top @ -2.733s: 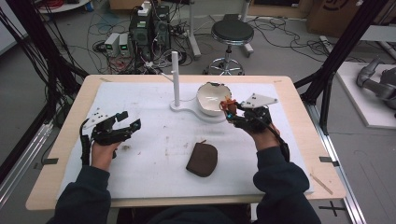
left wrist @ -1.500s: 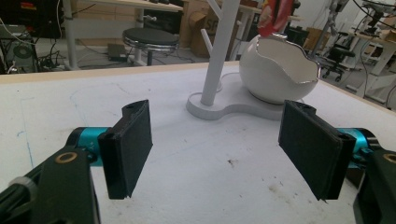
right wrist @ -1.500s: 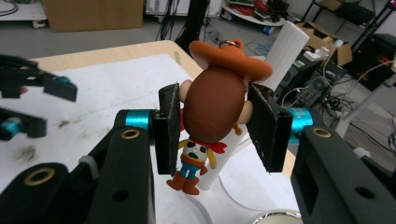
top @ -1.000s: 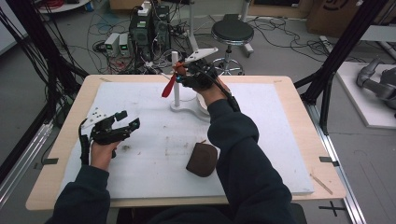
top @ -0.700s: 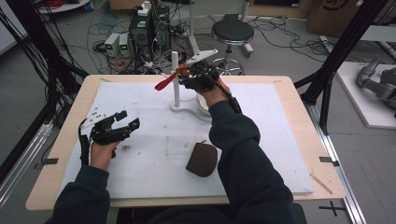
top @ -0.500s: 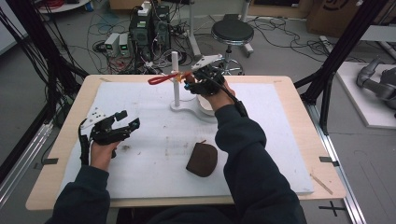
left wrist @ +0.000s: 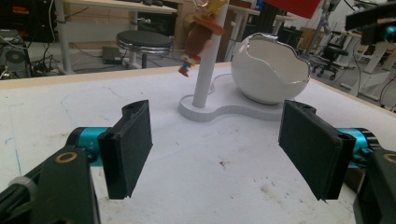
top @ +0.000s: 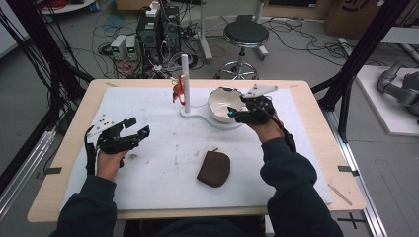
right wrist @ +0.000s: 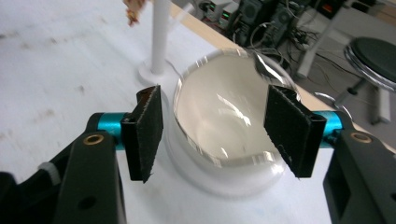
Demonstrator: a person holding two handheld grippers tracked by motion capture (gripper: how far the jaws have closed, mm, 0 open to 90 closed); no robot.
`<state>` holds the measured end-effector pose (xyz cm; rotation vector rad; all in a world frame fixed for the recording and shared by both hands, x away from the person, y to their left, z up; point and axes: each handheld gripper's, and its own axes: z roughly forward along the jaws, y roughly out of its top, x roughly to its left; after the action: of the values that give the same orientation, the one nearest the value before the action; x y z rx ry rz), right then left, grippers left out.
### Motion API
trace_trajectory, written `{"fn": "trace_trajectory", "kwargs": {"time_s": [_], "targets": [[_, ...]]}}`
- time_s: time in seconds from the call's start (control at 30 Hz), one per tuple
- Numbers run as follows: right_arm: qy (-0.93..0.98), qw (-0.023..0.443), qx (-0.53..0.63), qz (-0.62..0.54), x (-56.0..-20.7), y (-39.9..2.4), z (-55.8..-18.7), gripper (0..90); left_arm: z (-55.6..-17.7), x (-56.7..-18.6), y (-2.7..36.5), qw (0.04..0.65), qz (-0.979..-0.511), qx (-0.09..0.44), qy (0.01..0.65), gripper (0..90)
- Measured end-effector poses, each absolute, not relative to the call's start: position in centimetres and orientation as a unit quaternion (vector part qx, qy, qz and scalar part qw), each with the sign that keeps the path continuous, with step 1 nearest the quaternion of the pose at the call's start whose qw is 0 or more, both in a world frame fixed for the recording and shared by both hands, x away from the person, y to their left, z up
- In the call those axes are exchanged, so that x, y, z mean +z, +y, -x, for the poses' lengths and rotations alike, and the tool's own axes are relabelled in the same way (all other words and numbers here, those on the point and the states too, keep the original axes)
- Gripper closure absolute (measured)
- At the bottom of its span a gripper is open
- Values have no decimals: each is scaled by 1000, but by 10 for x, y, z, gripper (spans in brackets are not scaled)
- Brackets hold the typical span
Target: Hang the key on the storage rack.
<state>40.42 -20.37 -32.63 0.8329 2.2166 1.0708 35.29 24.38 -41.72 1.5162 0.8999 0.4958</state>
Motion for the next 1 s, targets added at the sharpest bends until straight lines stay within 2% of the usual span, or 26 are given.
{"fn": "trace_trajectory", "kwargs": {"time_s": [0.07,0.27,0.43,0.6,1.0], "targets": [[813,276,400,-321,-336,-223,-393,344,-352,-417,244,610,-656,214,389,257],[797,280,418,-335,-347,-247,-378,296,-352,-414,240,611,-659,216,381,257],[790,282,421,-345,-361,-266,-367,219,-352,-414,237,611,-665,214,373,256],[784,278,423,-360,-379,-281,-361,214,-351,-413,237,610,-664,216,373,254],[778,276,428,-368,-381,-285,-360,215,-353,-415,238,605,-667,215,377,254]]}}
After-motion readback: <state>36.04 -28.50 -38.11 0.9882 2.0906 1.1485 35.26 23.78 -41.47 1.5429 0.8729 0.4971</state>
